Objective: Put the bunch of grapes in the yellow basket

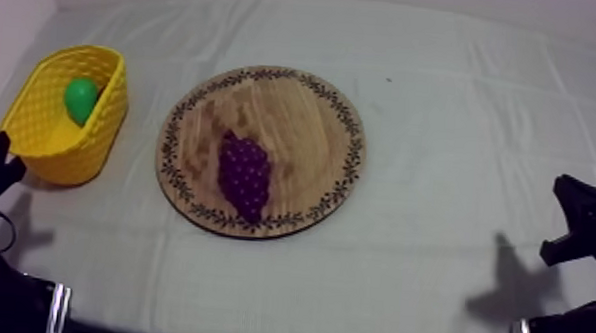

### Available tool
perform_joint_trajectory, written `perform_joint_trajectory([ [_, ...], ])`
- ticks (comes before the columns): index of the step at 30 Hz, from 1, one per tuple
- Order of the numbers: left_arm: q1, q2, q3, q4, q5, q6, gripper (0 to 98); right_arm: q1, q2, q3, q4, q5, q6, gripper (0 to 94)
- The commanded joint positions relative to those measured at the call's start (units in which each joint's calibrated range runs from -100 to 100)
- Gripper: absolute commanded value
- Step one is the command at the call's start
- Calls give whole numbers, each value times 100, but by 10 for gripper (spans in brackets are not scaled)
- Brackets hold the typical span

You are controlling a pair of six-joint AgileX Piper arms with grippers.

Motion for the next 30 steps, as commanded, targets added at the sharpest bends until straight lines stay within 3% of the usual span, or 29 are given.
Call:
perform_joint_trajectory([
  [1,-6,-2,-32,5,44,56,2,2,-1,-3,1,-4,0,4],
  [6,-16,375,-368,-13,92,75,0,2,-1,-3,1,-4,0,4],
  [11,150,1360,-1612,-9,493,-128,0,2,-1,-3,1,-4,1,4],
  [18,588,2887,-4055,-34,1605,-357,0,2,-1,-3,1,-4,3,4],
  [30,1646,5079,-7176,-214,2723,-309,0,2,-1,-3,1,-4,2,4],
])
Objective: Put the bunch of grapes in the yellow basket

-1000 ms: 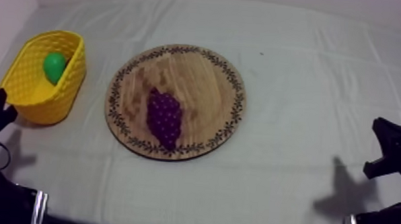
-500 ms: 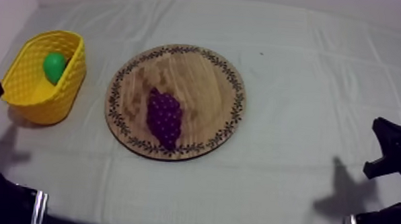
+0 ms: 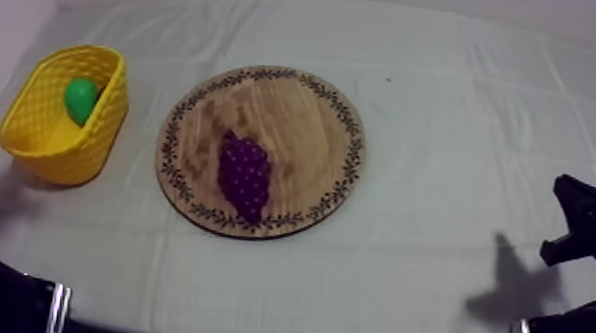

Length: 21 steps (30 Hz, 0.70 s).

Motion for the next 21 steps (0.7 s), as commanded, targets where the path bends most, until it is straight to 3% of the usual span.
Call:
perform_joint_trajectory([
  [1,329,674,-1254,-86,283,85,0,2,-1,-3,1,-4,5,4],
  [6,952,1540,-2313,-354,969,309,0,2,-1,-3,1,-4,3,4],
  [10,1291,2227,-3058,-434,1544,529,0,2,-1,-3,1,-4,3,4],
  [16,1596,3215,-3898,-588,2310,1217,0,2,-1,-3,1,-4,3,4],
  [21,1756,3933,-4189,-788,2522,1702,0,2,-1,-3,1,-4,7,4],
])
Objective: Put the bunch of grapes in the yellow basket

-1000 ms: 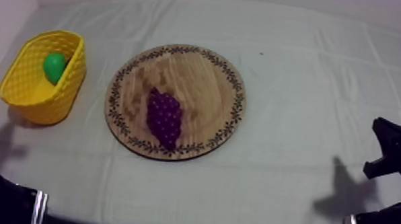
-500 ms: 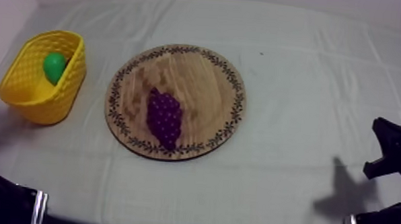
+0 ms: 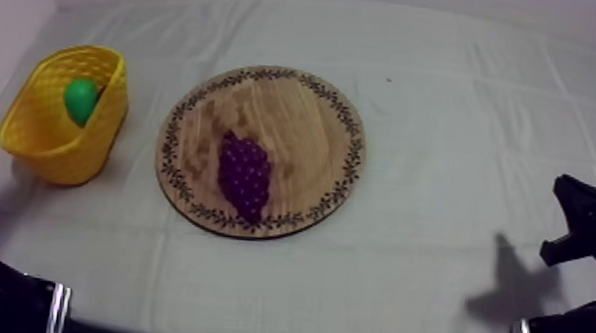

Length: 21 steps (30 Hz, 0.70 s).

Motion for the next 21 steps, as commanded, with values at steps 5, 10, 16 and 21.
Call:
perform_joint_trajectory([
  [5,253,860,-147,-247,317,636,0,2,-1,-3,1,-4,0,4],
  [10,385,1229,-78,-184,646,665,0,2,-1,-3,1,-4,0,4],
  [16,384,1320,152,-69,788,753,65,2,-1,-3,1,-4,0,4],
  [21,397,1224,426,34,906,977,367,2,-1,-3,1,-4,0,4],
])
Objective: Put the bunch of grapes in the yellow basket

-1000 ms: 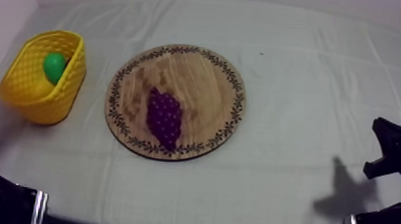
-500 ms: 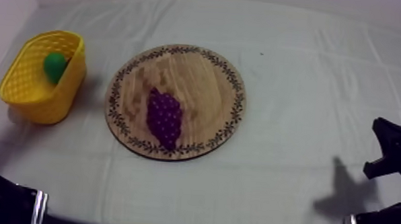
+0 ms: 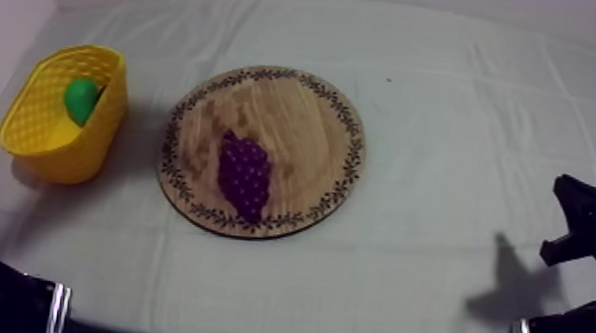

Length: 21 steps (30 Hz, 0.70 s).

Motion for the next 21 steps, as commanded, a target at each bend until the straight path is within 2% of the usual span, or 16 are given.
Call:
perform_joint_trajectory([
  [1,7,-41,151,80,27,100,435,2,-1,-3,1,-4,0,4],
  [5,15,-121,420,265,106,128,625,2,-1,-3,1,-4,-3,4],
  [8,32,-146,517,372,260,144,697,2,-1,-3,1,-4,-4,4],
  [15,143,-109,1038,613,507,213,751,2,-1,-3,1,-4,-5,4],
  [21,222,162,1539,796,423,320,772,2,-1,-3,1,-4,-5,4],
])
